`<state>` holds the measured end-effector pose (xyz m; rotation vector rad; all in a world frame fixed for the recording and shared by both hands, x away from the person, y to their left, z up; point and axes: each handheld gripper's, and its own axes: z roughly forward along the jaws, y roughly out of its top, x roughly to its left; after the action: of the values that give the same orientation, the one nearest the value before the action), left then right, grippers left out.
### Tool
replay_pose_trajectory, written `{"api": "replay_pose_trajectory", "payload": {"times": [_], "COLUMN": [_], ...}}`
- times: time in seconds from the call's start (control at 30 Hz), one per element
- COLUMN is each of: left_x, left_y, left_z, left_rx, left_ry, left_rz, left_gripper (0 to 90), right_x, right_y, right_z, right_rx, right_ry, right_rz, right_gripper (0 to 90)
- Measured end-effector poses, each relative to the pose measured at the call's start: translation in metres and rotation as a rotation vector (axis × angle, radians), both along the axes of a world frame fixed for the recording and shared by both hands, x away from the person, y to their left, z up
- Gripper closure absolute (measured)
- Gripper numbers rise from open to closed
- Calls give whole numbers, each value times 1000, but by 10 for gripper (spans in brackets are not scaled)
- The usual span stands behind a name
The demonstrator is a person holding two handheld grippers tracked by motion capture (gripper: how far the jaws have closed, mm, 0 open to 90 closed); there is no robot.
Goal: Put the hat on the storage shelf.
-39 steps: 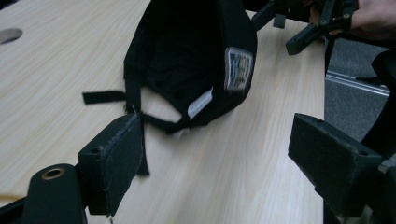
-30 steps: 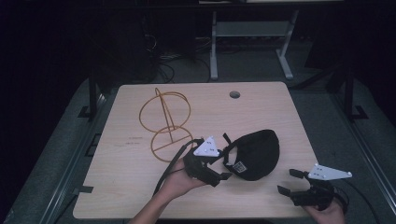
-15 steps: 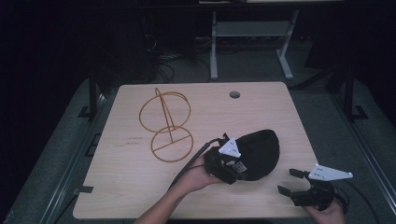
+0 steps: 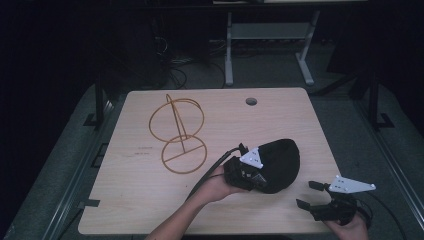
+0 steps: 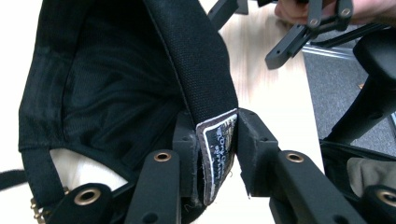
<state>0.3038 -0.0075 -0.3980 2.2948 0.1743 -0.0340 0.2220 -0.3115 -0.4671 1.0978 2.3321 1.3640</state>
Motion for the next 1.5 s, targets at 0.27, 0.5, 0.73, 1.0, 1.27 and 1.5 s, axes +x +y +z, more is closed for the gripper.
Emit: {"api": "replay_pose_trajectory", "payload": {"times": [0.27,0.5,0.73,1.0,1.27,1.5], "left_x": [-3,-1,-1,-14,-28,-41], "left_y": [-9,-11,-12,-23,-36,-48], "left_z": [16,37,59,72,81,91], "left_rx": [-25,-61,-100,-101,-95,-61], "left_ry": [-30,-50,-56,-76,-85,-120], "left_rz": [-40,-50,-70,-138,-229,-312], "left_gripper": [794,810,812,813,818,820], "right_x": [-1,-6,-9,-11,-16,-20], "right_y": [3,6,13,20,18,16], "right_z": [1,10,21,35,37,39], "right_rx": [1,39,73,117,128,172], "right_ry": [-12,-68,-148,-226,-278,-304], "right_rz": [2,-8,-8,-18,-20,23], "right_gripper": [147,154,171,204,333,534]}}
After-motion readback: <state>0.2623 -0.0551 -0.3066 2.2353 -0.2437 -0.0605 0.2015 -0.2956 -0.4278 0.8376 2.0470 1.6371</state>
